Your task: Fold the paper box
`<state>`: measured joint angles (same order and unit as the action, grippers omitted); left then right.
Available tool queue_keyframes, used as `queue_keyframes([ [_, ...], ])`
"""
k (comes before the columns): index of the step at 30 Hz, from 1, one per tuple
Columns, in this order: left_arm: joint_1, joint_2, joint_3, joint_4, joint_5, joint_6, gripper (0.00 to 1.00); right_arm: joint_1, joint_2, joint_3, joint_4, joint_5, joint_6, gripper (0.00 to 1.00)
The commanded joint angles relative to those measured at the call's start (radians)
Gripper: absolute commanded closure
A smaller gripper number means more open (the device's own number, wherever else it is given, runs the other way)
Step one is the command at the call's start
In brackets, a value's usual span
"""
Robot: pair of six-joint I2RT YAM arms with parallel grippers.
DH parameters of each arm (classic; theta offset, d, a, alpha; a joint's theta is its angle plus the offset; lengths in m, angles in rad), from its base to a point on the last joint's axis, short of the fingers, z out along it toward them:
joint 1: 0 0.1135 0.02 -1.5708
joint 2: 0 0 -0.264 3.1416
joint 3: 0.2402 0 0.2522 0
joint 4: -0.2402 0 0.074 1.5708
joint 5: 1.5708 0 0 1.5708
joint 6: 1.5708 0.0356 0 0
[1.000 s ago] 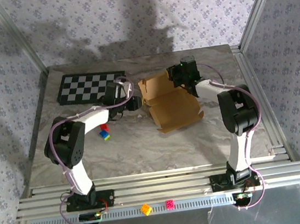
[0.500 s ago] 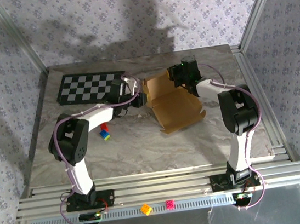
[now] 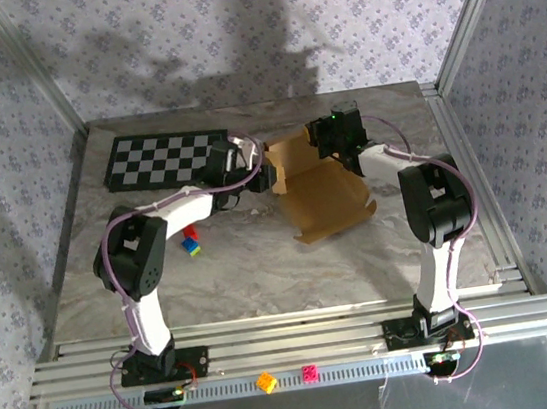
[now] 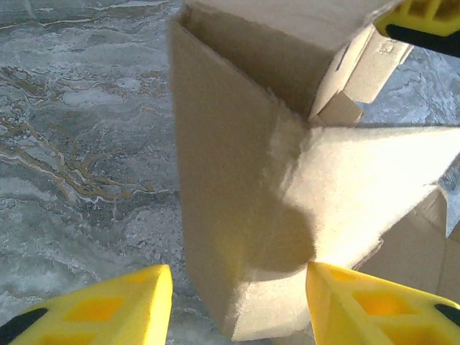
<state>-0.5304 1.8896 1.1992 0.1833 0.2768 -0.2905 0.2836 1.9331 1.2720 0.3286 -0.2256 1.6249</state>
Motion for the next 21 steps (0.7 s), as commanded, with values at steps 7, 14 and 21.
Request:
queue_keyframes([
  [7,-0.011,0.064,0.089,0.011,-0.028,-0.043,0.48,0.001,-0.028,-0.003,-0.022,-0.006,0.028,1.0],
  [14,-0.016,0.089,0.117,-0.019,-0.069,-0.061,0.59,0.004,-0.022,0.007,-0.027,-0.003,0.033,1.0],
  [21,-0.044,0.102,0.123,-0.063,-0.28,-0.099,0.58,0.024,-0.029,-0.002,-0.025,0.024,0.054,1.0],
])
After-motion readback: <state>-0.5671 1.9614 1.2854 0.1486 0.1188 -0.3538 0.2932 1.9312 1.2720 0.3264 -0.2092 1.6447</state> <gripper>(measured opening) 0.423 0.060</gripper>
